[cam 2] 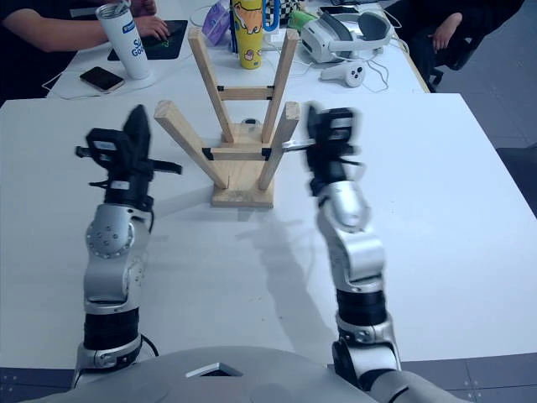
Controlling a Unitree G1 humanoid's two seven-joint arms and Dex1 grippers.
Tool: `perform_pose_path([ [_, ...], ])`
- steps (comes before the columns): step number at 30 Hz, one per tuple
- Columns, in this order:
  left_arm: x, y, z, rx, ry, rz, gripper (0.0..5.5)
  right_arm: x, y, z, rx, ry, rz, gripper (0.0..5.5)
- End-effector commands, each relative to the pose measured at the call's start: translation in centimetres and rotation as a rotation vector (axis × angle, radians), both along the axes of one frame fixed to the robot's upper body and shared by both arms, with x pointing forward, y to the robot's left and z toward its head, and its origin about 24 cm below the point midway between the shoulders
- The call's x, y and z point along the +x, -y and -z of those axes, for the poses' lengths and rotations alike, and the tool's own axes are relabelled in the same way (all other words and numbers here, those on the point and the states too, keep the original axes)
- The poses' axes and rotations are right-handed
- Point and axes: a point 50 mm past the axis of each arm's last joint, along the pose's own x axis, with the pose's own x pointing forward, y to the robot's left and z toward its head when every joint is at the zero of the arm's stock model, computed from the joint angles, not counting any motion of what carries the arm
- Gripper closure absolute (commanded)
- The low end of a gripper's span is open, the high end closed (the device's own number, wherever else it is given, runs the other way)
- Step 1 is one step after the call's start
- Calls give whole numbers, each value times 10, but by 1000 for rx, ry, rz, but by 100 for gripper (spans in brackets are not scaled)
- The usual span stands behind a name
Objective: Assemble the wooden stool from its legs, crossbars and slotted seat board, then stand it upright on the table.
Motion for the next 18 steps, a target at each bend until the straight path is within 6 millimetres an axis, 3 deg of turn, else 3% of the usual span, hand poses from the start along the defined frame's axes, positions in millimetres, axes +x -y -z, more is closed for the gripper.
perform_pose_path([
  [1,4,-2,7,20,-68,-33,547,-2,31,34,-104,-165,124,550],
  [4,2,-9,16,32,-107,-62,547,-3,57,46,-175,-197,165,550],
  [6,-1,-16,25,52,-135,-81,547,2,63,44,-175,-168,146,550],
  [11,-6,-42,60,128,-269,-140,547,20,29,18,-89,7,-58,550],
  [18,31,-43,95,280,-465,-77,547,58,-16,10,-100,114,-202,550],
])
